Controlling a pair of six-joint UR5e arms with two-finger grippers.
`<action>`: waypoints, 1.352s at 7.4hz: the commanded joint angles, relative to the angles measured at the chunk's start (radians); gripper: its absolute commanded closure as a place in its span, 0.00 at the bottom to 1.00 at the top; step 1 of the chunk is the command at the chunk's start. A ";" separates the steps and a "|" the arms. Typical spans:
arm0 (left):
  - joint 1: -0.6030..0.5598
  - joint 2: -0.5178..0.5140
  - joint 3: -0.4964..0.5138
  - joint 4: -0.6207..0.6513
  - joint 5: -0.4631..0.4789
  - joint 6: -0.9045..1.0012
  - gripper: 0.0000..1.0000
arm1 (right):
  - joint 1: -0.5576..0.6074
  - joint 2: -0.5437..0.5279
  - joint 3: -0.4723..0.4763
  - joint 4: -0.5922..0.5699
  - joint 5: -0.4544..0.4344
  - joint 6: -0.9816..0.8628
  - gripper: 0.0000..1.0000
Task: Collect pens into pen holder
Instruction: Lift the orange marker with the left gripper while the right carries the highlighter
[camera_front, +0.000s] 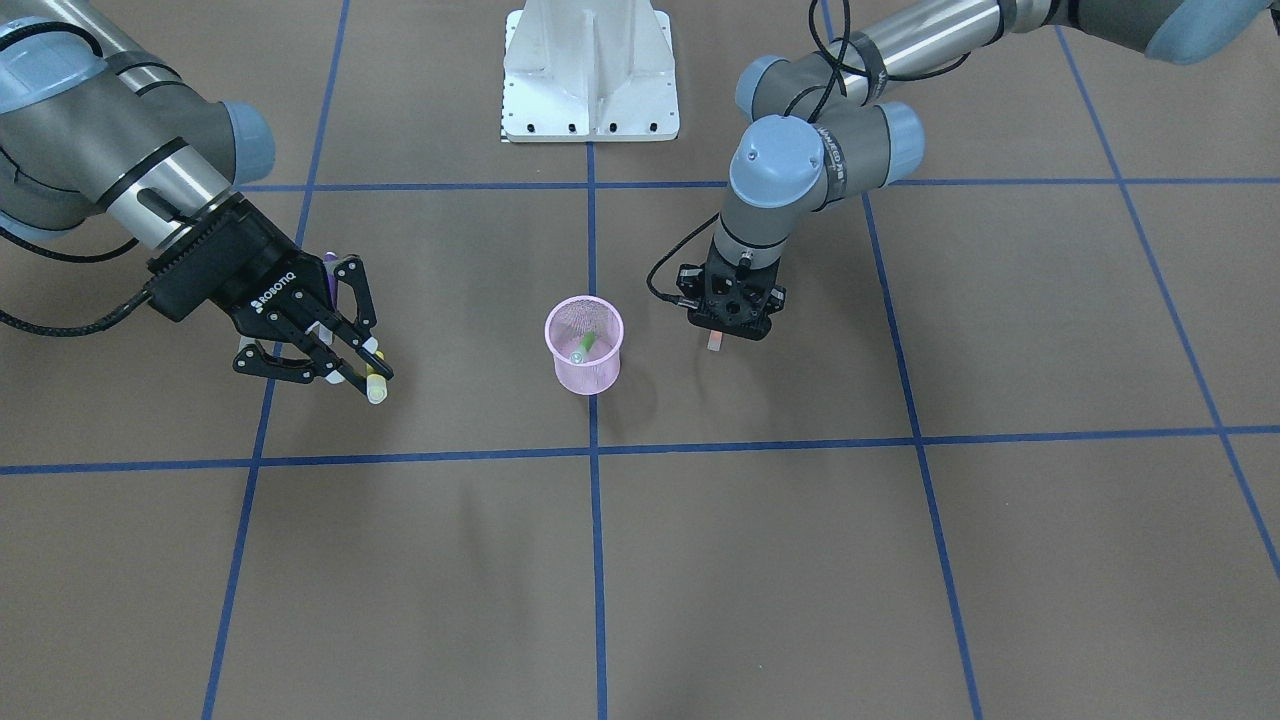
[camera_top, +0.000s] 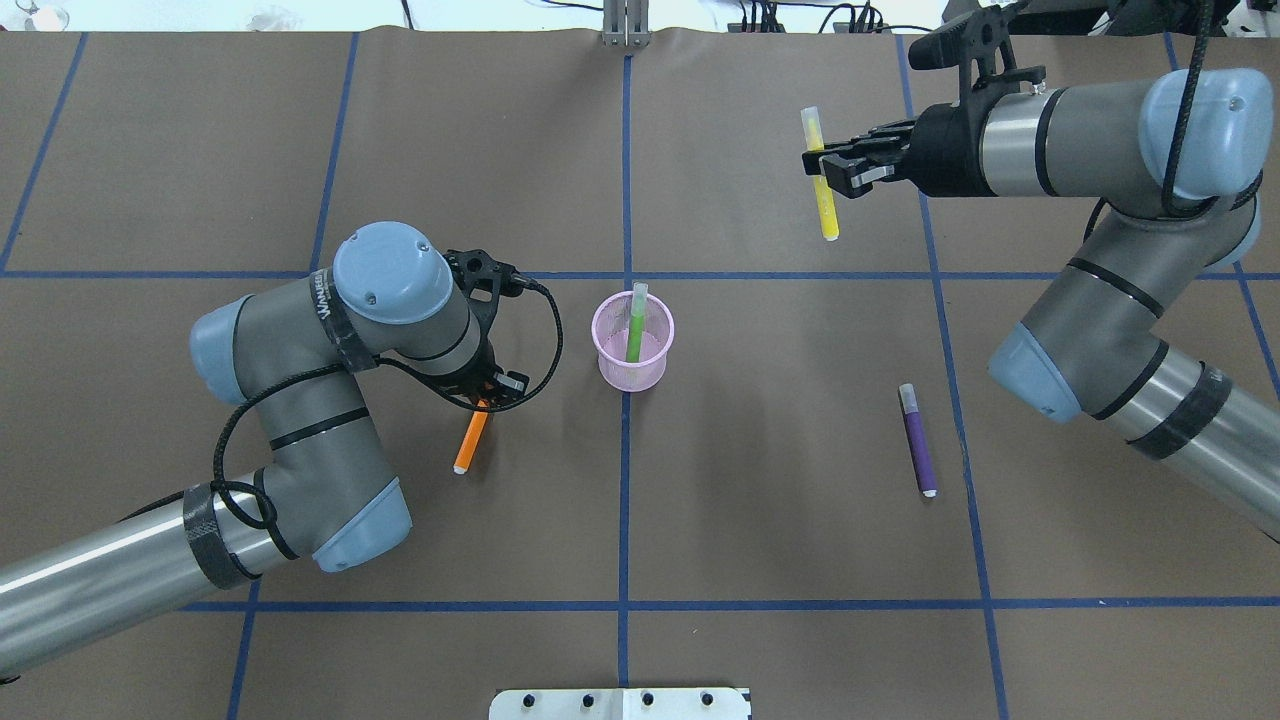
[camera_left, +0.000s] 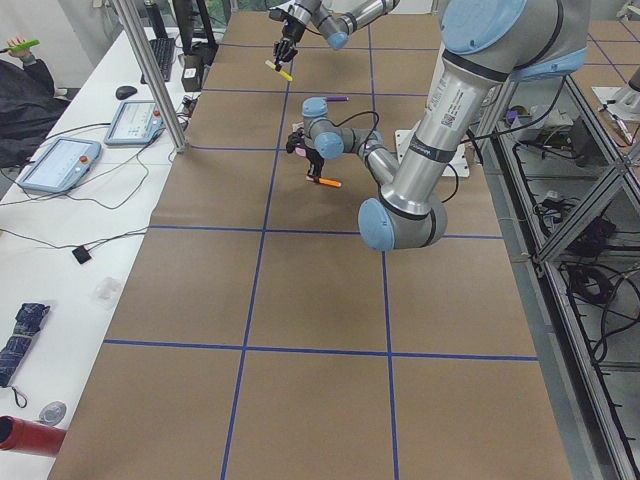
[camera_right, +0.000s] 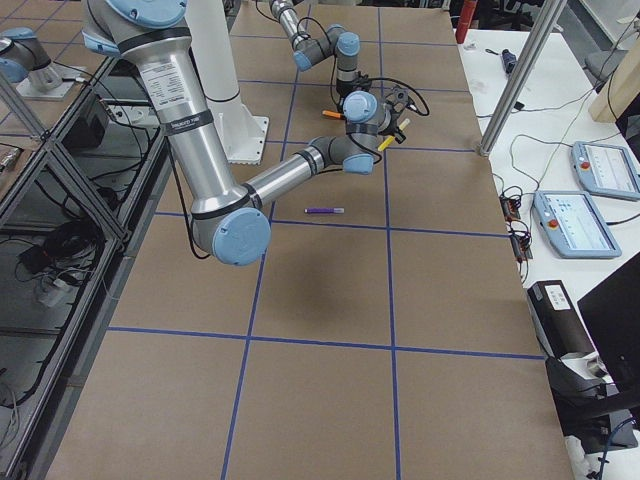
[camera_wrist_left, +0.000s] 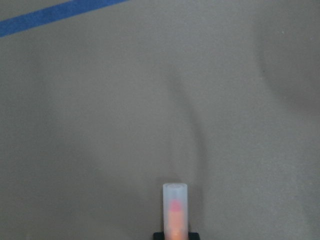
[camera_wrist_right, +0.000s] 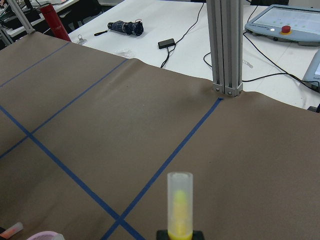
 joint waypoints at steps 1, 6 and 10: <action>-0.031 0.013 -0.088 0.021 -0.009 0.000 1.00 | 0.000 0.027 0.001 0.003 -0.005 -0.002 1.00; -0.160 0.011 -0.216 -0.031 0.093 0.002 1.00 | -0.155 0.089 0.002 0.006 -0.230 -0.002 1.00; -0.212 0.028 -0.212 -0.062 0.091 0.037 1.00 | -0.351 0.134 0.013 0.006 -0.454 -0.003 1.00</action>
